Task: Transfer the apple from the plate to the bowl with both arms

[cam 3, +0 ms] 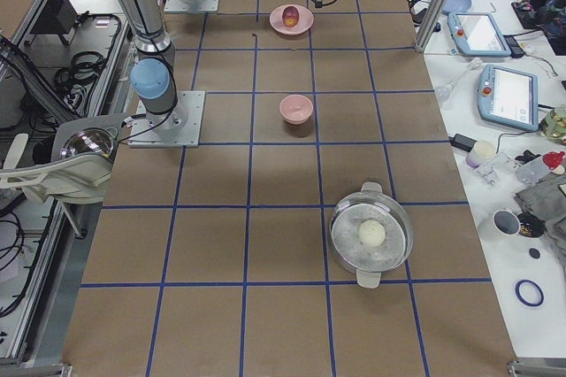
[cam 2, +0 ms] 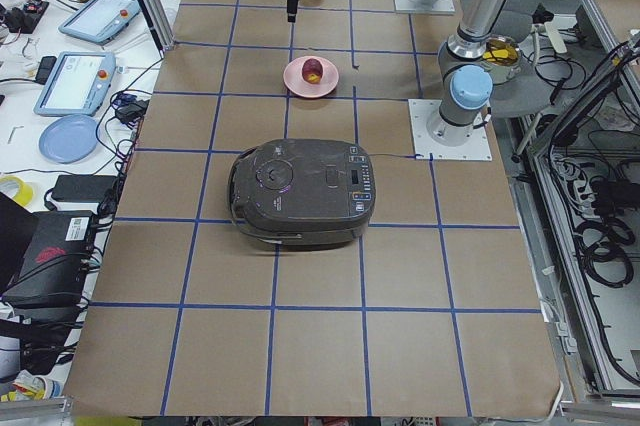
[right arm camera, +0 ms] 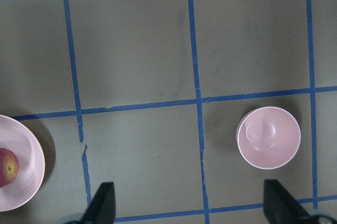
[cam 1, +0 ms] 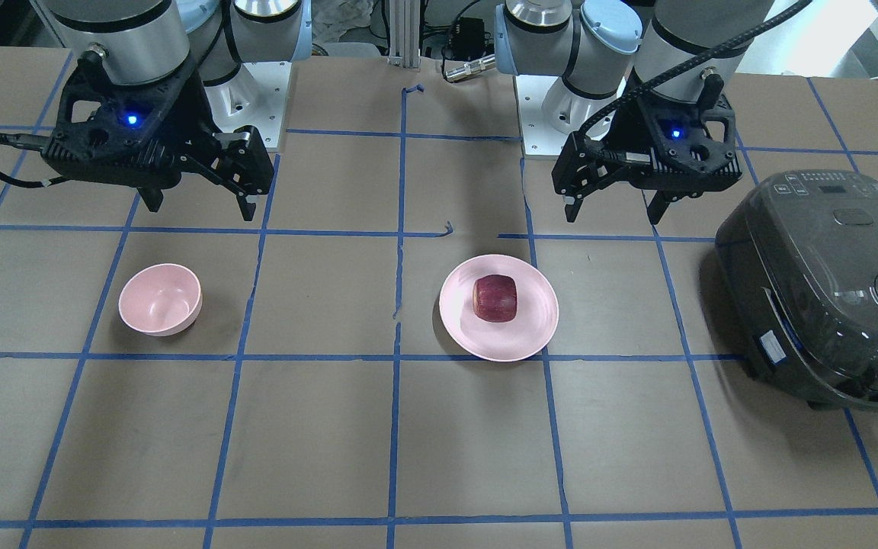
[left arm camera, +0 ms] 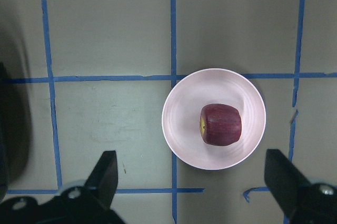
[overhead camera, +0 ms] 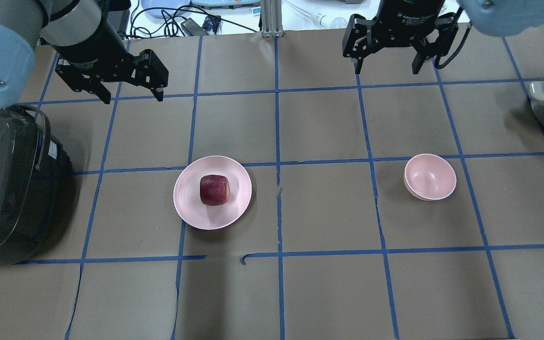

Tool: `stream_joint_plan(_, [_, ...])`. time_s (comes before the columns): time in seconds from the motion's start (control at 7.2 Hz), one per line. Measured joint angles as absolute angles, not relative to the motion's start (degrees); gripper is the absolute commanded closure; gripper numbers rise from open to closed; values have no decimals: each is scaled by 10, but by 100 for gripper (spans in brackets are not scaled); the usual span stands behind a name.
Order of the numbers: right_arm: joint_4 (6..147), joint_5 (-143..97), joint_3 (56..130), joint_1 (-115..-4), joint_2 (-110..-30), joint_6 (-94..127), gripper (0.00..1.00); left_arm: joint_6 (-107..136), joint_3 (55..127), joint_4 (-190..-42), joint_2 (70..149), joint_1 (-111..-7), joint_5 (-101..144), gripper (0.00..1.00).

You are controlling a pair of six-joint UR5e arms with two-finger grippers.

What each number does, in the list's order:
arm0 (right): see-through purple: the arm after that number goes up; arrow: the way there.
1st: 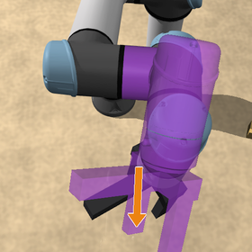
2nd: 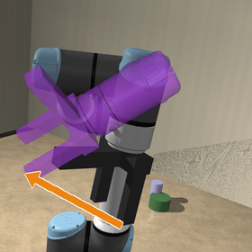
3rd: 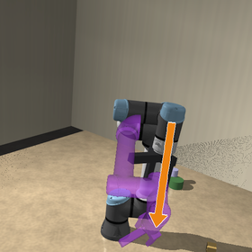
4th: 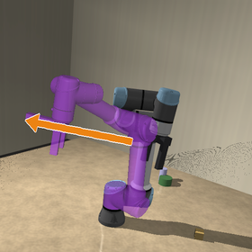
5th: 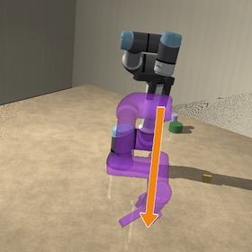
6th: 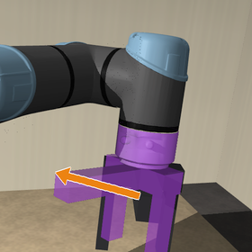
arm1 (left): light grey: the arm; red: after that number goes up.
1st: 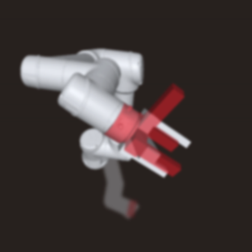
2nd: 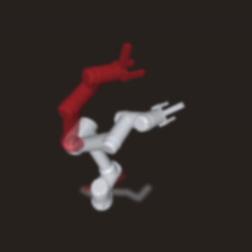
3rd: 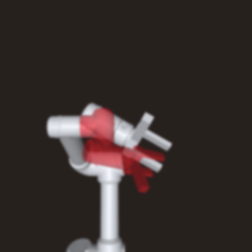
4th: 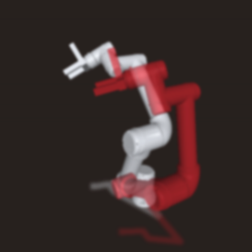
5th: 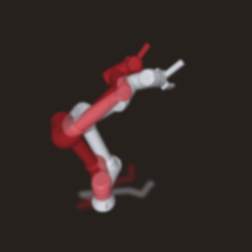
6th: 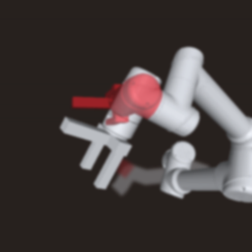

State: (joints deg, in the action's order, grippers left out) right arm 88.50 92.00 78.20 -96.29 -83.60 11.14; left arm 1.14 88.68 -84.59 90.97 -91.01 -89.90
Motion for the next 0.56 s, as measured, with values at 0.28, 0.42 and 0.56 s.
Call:
stream_joint_plan(0.28, [885,921,780,-962,-836,114,0,12,884,-847,909,-911,-896,0])
stream_joint_plan(0.42, [885,922,780,-962,-836,114,0,15,880,-850,909,-911,-896,0])
stream_joint_plan(0.56, [885,922,780,-962,-836,114,0,17,877,-856,909,-911,-896,0])
